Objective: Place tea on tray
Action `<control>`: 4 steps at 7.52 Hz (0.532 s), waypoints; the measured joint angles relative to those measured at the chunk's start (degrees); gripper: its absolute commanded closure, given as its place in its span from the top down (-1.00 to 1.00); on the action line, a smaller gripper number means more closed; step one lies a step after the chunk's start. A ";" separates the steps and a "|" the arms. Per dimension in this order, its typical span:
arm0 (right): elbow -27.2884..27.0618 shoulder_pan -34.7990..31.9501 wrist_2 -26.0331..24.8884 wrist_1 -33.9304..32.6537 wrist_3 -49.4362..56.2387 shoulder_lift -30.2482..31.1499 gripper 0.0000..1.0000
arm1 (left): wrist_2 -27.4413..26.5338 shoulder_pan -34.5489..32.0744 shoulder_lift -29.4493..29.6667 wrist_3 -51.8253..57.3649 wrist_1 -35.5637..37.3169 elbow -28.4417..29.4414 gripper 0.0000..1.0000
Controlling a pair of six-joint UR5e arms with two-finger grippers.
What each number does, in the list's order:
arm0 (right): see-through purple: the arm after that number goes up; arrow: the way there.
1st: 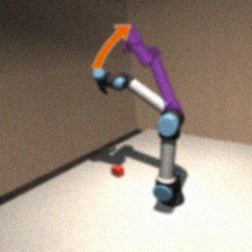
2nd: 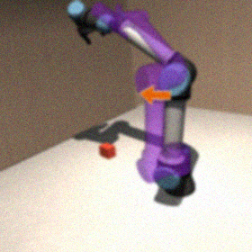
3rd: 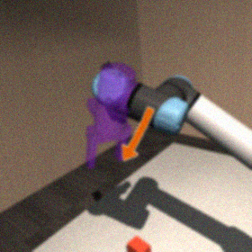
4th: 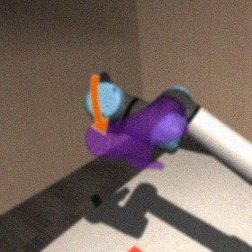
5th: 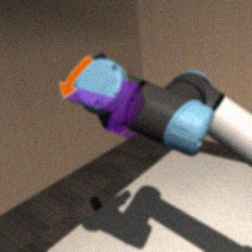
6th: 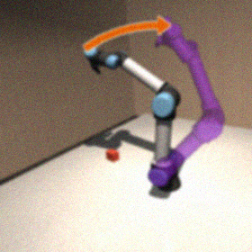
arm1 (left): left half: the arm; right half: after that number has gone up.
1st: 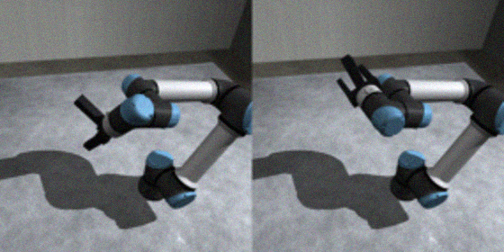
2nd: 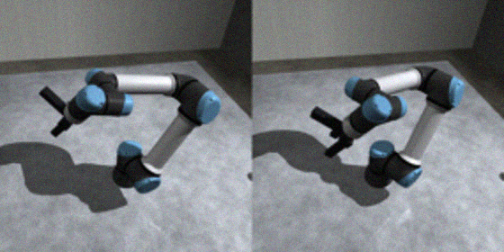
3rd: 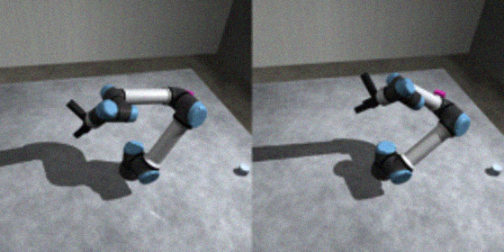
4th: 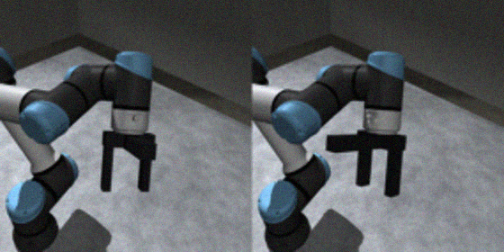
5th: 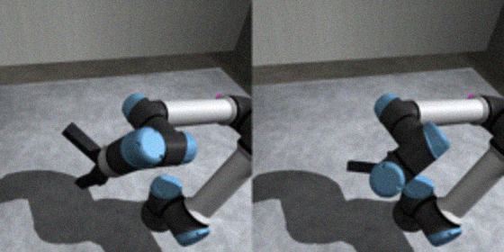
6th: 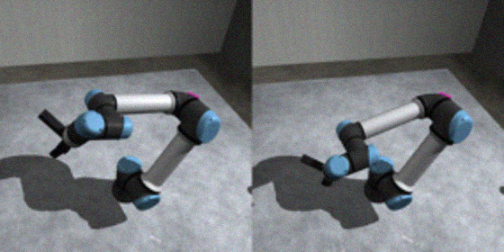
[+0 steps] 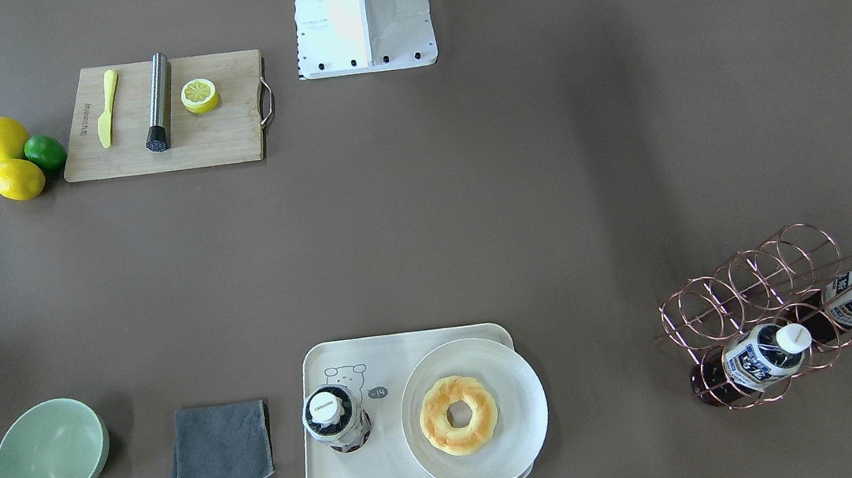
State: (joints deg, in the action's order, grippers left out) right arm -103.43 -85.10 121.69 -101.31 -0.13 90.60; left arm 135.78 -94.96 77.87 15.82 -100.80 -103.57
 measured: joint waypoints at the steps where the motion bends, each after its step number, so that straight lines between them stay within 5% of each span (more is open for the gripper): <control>1: 0.92 -1.18 0.08 -0.02 -0.03 1.02 1.00 | 0.00 0.00 0.07 -0.09 -1.73 1.94 0.98; 4: 2.19 -3.13 5.20 -0.02 -0.39 1.96 1.00 | 0.75 0.04 1.29 -3.14 -2.43 3.51 0.98</control>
State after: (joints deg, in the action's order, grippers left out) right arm -101.24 -88.23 126.89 -101.34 -0.53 92.56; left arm 136.53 -94.92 79.16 12.68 -103.23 -100.06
